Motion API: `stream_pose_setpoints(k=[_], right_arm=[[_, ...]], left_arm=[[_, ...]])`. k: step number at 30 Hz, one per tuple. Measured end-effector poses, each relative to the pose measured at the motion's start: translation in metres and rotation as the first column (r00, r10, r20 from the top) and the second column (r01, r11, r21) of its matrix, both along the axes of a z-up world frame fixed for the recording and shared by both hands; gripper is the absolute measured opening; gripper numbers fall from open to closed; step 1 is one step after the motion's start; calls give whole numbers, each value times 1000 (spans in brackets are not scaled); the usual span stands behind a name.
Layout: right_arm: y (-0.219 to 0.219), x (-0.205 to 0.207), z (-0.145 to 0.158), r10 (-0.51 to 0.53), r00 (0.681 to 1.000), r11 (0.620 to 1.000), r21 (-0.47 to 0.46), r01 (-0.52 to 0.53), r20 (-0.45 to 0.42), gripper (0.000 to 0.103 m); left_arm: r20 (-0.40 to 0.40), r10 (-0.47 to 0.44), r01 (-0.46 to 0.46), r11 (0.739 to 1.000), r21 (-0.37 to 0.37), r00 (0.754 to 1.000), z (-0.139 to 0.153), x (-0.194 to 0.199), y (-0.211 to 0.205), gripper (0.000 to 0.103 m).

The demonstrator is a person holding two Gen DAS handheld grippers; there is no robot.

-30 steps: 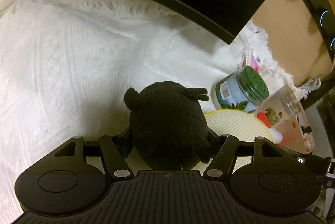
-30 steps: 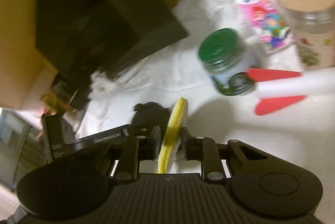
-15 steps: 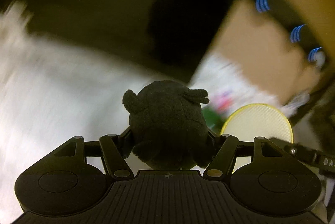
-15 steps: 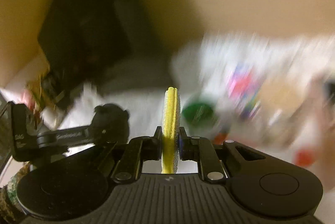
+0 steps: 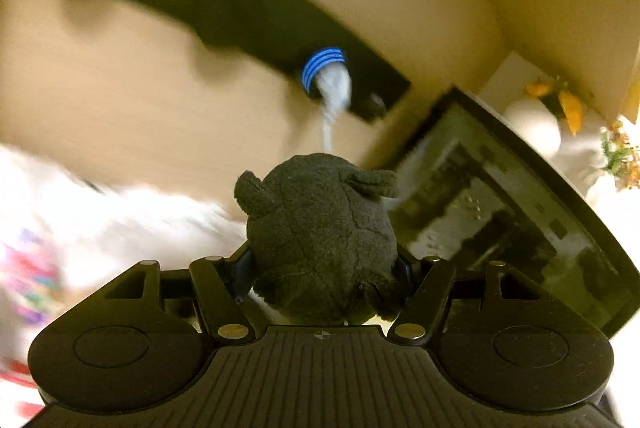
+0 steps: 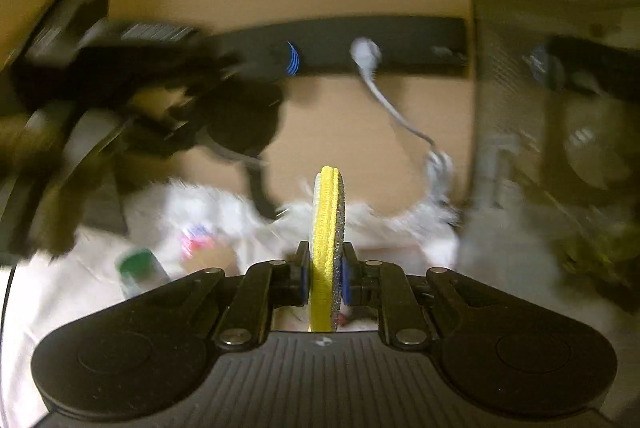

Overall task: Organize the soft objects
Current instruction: 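Carry plush and sponge to the pink box and open the left gripper over it, then lower the sponge into the box, open the right gripper and withdraw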

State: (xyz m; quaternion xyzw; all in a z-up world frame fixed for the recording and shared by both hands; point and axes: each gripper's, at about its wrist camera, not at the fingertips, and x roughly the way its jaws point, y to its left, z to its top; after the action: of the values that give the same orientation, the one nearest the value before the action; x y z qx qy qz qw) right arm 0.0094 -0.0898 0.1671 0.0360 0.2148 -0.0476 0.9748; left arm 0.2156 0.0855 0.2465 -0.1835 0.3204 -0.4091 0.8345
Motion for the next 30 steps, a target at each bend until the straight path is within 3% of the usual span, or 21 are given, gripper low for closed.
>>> stream_pose_setpoints(k=[5,6,8,10,11,12,17,23,27,30], right_arm=[[-25,-21,-38,4,995,999,35,0,-103,14],[-26,-23,-43,6,993,999,44,0,-119,14],[-30,-27,-52,14,990,999,52,-6,-143,14],[-32,-29,-58,15,989,999,42,-9,-148,14],[-34,-29,-59,14,989,999,42,-8,-148,14],[-36,-29,-61,13,989,999,49,-6,-149,14],[-44,-12,-49,13,995,994,111,-2,-100,14],[-54,46,-20,-99,995,987,129,95,26,14],[-42,101,-33,-206,979,972,-115,206,9,14],[-25,127,-61,-227,973,922,-333,200,-44,14]], left_arm=[[-197,-61,49,997,-64,979,-61,16,-72,71],[-237,-50,42,998,-38,970,-80,19,-81,71],[-317,36,-2,994,109,948,-124,23,-96,71],[-357,122,-29,967,255,926,-160,23,-98,73],[-349,128,-38,967,253,928,-169,20,-96,71],[-296,125,-58,973,225,947,-167,15,-92,71],[-256,109,-55,977,207,961,-148,8,-85,72],[-154,120,-112,992,59,981,-107,-3,-55,71],[-113,127,-119,990,75,985,-90,-11,-38,70],[-116,132,-123,989,81,984,-89,-28,-20,70]])
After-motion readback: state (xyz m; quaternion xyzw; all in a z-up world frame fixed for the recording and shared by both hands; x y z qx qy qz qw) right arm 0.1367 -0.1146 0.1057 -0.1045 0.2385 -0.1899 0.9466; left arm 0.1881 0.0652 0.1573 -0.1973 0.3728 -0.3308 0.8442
